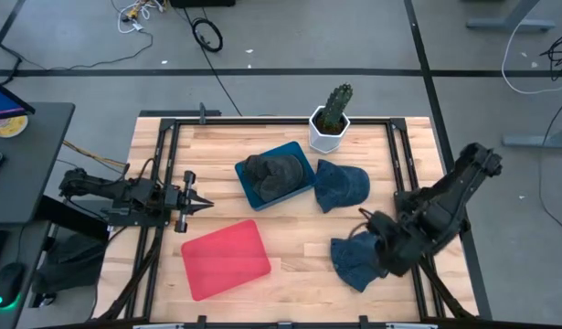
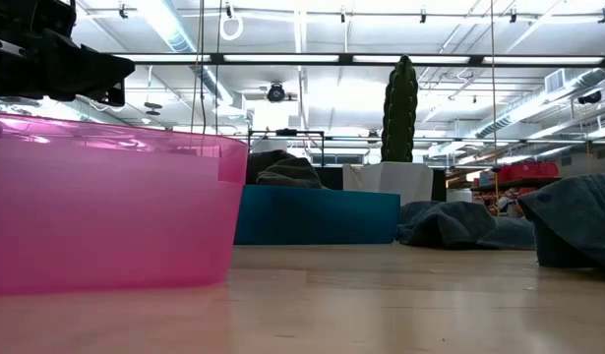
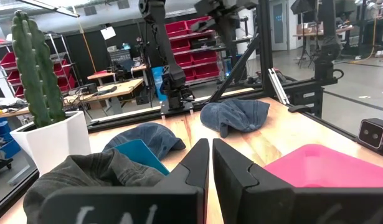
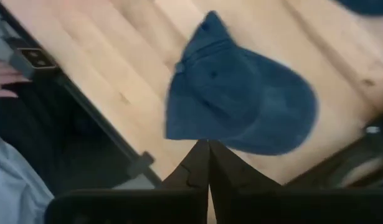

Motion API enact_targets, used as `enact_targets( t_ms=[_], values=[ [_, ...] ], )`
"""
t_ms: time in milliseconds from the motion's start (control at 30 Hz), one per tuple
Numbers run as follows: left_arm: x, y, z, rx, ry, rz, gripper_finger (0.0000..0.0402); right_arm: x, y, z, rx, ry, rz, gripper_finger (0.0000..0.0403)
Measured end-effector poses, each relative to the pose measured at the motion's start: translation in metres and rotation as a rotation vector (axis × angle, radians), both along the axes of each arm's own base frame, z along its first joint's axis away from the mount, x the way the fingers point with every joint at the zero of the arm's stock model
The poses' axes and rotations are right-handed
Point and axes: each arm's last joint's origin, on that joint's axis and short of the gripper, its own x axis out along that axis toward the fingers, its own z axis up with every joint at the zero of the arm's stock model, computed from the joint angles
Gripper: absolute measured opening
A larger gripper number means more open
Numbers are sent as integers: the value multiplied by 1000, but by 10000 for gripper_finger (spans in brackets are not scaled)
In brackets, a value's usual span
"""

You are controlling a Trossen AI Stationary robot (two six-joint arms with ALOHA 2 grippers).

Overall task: Pick & Place hat
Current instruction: Put the bottom blue cap into the pink bin

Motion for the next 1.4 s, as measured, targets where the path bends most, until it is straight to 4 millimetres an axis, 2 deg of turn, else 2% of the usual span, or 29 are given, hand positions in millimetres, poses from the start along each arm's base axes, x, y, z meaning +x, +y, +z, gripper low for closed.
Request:
enact_targets(
  t_ms=[200, 467, 600, 900, 1033, 1200, 1400],
  values=[
    [0, 0, 0, 0, 0, 0, 25, -3, 21, -13, -12, 26, -39, 23],
    [0, 0, 0, 0, 0, 0, 26, 0, 27, -59, -98, 153, -54, 61],
    [0, 0, 0, 0, 0, 0, 26, 1, 22, -81, -122, 175, -64, 104],
    [0, 0, 0, 0, 0, 0, 26, 6, 8, -134, -101, 195, -83, 232],
    [0, 0, 0, 0, 0, 0, 26, 8, 1, -156, -76, 182, -95, 268],
    [0, 0, 0, 0, -1, 0, 25, 9, -6, -173, -20, 191, -112, 274],
    [0, 0, 0, -1, -1, 0, 26, 10, -7, -175, -5, 186, -97, 252]
  ],
)
